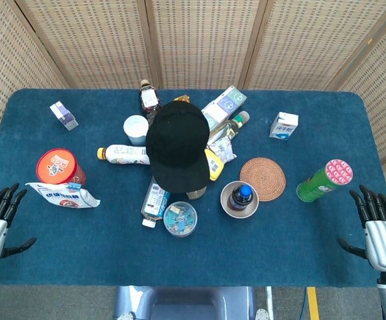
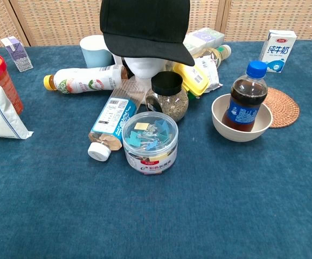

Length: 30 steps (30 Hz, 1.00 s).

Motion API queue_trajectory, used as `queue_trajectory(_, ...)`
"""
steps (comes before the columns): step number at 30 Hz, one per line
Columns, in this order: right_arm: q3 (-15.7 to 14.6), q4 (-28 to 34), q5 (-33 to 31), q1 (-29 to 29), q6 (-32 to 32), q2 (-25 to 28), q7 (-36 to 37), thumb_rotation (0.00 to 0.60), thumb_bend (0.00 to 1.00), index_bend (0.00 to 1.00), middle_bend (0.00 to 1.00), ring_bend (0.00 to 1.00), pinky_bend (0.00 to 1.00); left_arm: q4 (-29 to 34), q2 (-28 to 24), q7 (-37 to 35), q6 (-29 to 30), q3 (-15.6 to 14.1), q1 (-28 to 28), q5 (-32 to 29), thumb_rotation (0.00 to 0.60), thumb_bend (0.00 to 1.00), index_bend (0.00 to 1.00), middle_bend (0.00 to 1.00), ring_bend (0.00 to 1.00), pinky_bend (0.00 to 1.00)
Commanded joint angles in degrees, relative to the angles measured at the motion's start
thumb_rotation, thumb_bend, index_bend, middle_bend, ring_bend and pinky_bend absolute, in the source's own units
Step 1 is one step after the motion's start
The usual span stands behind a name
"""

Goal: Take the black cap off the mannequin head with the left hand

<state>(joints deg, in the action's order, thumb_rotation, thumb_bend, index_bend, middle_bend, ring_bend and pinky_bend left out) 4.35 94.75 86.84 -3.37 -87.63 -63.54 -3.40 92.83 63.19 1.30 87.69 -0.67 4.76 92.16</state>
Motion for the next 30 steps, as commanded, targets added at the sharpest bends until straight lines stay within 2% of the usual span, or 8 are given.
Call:
queue_trajectory(1, 0.01, 0.01, -0.05, -0.07, 0.14, -0.07, -0.22, 0.600, 0.00, 0.05, 0.00, 0.02, 0.00, -0.10, 0.00, -0.06, 0.01, 0.03, -0.02, -0.03, 0.600, 0.01, 0.00, 0.00, 0.00, 0.00)
queue_trajectory(7, 0.01, 0.39, -0.08, 0.02, 0.07, 0.06, -0.25, 0.600, 0.00, 0.05, 0.00, 0.02, 0.00, -0.15, 0.26, -0.91, -0.17, -0.18, 0.40, 1.18, 0.600, 0.03, 0.00, 0.00, 0.00, 0.00)
queue_trajectory(13, -0.03, 0.17, -0.63, -0.25, 1.02, -0.05, -0.38, 0.600, 0.00, 0.05, 0.00, 0.02, 0.00, 0.18, 2.64, -1.05, 4.17, 2.20, 3.19, 8.71, 0.600, 0.06, 0.00, 0.00, 0.00, 0.00)
queue_trajectory(18, 0.05, 0.11, -0.71, -0.34, 1.20, 0.08, 0.22, 0.600, 0.00, 0.05, 0.00, 0.02, 0.00, 4.13, 2.85, 2.68, 3.73, 3.84, 5.24, 10.59, 0.600, 0.06, 0.00, 0.00, 0.00, 0.00)
queue_trajectory(21, 0.08, 0.27, -0.70, -0.40, 1.30, 0.27, 0.68, 0.600, 0.00, 0.05, 0.00, 0.02, 0.00, 6.23, 4.57, 5.41, 1.96, 6.52, 9.12, 13.09, 0.600, 0.06, 0.00, 0.00, 0.00, 0.00)
queue_trajectory(24, 0.09, 0.43, -0.66, -0.37, 1.24, 0.43, 0.93, 0.600, 0.00, 0.05, 0.00, 0.02, 0.00, 5.57, 6.97, 6.97, -0.44, 8.52, 12.87, 14.70, 0.600, 0.06, 0.00, 0.00, 0.00, 0.00)
queue_trajectory(30, 0.30, 0.45, -0.94, -0.28, 1.11, 0.81, 1.86, 0.600, 0.00, 0.05, 0.00, 0.02, 0.00, 4.33, 11.43, 8.51, -5.55, 10.00, 18.09, 14.64, 0.600, 0.06, 0.00, 0.00, 0.00, 0.00)
